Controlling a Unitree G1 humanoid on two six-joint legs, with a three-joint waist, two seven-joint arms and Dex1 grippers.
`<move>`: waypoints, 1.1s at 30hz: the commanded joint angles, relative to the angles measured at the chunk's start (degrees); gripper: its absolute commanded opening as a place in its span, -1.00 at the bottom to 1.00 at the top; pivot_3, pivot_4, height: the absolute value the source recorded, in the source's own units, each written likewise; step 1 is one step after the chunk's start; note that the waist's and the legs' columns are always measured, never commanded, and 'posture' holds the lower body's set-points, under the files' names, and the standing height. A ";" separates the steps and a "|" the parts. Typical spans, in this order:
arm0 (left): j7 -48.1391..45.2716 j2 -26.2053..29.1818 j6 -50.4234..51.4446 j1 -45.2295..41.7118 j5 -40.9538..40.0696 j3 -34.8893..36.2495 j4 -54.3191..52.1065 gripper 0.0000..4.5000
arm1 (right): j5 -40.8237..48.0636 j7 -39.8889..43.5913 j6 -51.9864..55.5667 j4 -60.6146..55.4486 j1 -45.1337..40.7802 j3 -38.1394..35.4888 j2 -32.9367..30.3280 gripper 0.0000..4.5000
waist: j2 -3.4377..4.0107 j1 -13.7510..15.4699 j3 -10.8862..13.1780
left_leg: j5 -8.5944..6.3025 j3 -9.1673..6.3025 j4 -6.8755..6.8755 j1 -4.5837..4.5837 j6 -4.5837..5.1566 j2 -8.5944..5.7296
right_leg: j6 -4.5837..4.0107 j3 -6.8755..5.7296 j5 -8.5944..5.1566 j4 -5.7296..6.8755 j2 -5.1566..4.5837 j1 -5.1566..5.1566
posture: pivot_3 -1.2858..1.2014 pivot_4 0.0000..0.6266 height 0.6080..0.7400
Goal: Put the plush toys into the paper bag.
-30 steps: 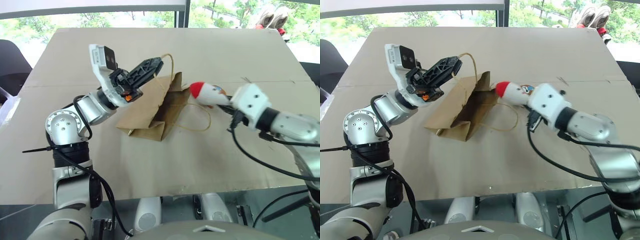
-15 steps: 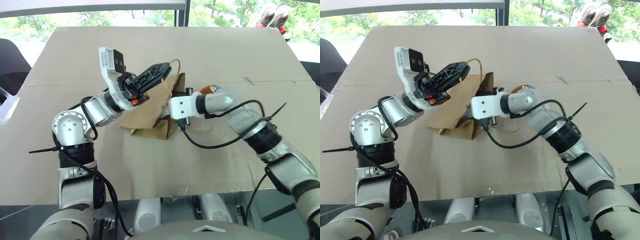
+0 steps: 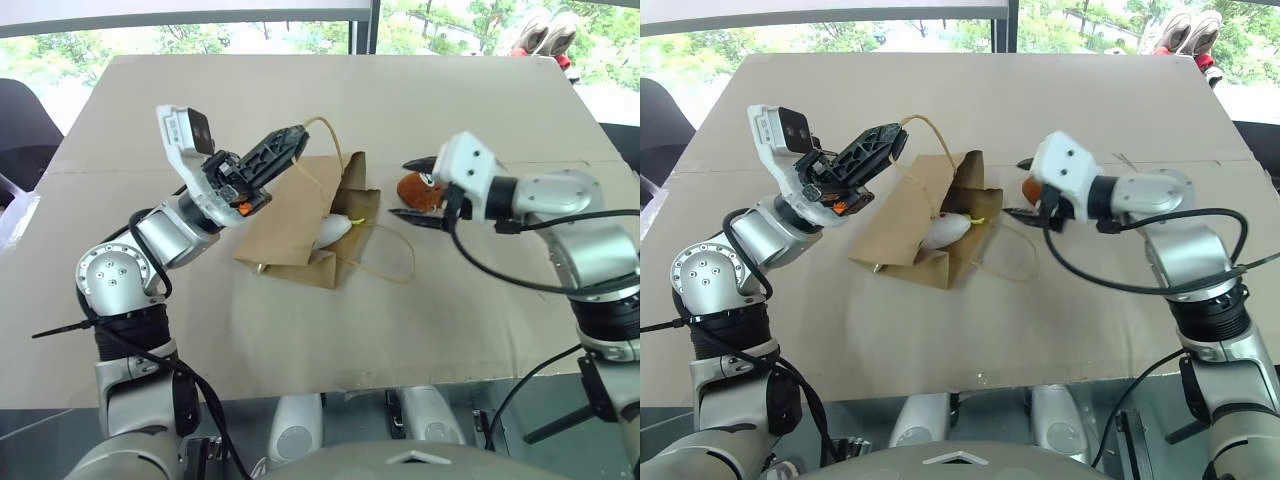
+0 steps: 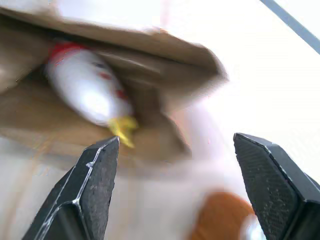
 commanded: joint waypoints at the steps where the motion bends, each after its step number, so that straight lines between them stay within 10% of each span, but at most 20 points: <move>1: -0.21 -0.17 -1.81 -0.30 -0.34 1.24 -2.38 -1.00 | -3.63 -5.67 1.58 11.30 -2.82 0.80 2.13 0.55 | 0.00 0.00 0.00 | 0.00 0.01 0.02 0.00 0.00 0.00 | 0.00 0.01 0.00 0.00 0.00 0.00 | 0.03 -0.52 1.00; 8: -0.90 -0.52 -2.72 -0.79 0.44 0.60 -2.29 -1.00 | -8.50 -10.63 -8.03 34.36 -8.81 3.17 8.10 0.24 | 0.03 -0.24 0.02 | -0.01 0.06 -0.07 -0.06 0.02 -0.01 | 0.01 0.11 0.01 0.00 0.03 -0.09 | 0.03 -0.52 1.00; 14: -1.31 -0.89 -2.98 -1.34 0.57 0.48 -1.64 -1.00 | -5.02 -7.33 -13.26 23.86 -3.48 -0.32 6.13 -0.93 | 0.03 0.20 0.02 | -0.01 0.04 -0.08 -0.09 0.02 -0.01 | 0.01 0.06 0.01 -0.01 0.02 -0.08 | 0.03 -0.52 1.00; 22: -2.02 -2.26 -2.23 -3.12 0.32 -1.06 -0.43 -1.00 | 1.67 -3.34 -3.80 -9.95 3.69 4.08 5.85 -0.97 | 0.17 -0.37 0.10 | 0.00 -0.01 -0.10 -0.02 0.00 0.04 | 0.03 0.07 0.01 0.05 0.09 -0.08 | 0.03 -0.52 1.00; 33: -1.44 -5.26 -1.48 -3.95 -0.13 -3.60 -1.14 -1.00 | -4.07 -0.51 -14.96 5.76 -5.07 20.00 18.12 -0.97 | 0.15 -0.05 0.09 | 0.01 -0.01 0.01 -0.05 -0.01 0.02 | 0.02 0.06 0.01 0.03 0.08 -0.06 | 0.03 -0.52 1.00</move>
